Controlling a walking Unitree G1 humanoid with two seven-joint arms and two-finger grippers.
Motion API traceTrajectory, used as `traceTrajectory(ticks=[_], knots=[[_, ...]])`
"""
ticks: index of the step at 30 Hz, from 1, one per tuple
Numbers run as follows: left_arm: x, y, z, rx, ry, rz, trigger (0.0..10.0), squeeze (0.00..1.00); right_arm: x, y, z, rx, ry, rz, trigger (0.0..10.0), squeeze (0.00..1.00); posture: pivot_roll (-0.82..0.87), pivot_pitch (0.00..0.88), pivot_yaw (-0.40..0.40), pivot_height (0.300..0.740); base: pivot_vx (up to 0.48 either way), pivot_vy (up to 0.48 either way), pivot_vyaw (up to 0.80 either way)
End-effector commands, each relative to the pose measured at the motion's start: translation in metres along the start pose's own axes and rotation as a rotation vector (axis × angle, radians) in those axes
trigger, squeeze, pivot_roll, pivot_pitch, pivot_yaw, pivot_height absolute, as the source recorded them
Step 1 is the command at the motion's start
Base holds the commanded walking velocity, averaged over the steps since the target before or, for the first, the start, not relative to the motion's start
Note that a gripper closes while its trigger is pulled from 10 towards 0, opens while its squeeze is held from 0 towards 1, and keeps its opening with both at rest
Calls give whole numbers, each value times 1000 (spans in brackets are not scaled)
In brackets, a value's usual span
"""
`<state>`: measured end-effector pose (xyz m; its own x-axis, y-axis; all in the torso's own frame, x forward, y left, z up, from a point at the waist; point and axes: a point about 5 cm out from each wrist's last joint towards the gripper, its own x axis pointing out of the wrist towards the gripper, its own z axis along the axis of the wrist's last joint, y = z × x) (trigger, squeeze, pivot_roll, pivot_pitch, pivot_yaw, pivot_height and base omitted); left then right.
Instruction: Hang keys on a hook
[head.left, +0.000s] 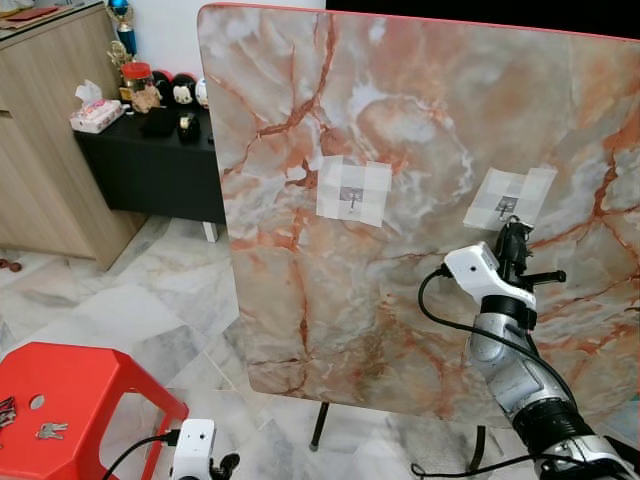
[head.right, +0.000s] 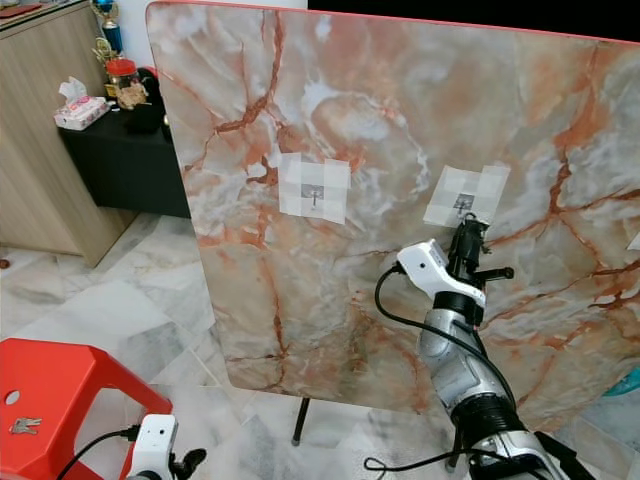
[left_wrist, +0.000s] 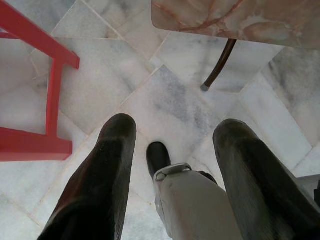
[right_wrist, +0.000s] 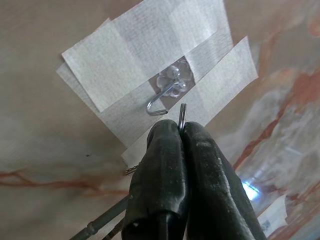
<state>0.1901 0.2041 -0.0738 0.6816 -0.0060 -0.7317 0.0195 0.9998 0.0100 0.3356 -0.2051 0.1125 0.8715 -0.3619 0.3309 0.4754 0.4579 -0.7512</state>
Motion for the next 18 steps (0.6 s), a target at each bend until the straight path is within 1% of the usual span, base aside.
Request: traceTrajectory(ticks=[1,18], knots=[[0,0,0,5,5,0,10000,0,4,0,3,4,-2,13,10000,0,99,0,-69,740,0,0,0],[0,0,-1,3,5,2,10000,0,4,3,2,-3,-5,46,10000,0,100,0,-70,740,0,0,0]])
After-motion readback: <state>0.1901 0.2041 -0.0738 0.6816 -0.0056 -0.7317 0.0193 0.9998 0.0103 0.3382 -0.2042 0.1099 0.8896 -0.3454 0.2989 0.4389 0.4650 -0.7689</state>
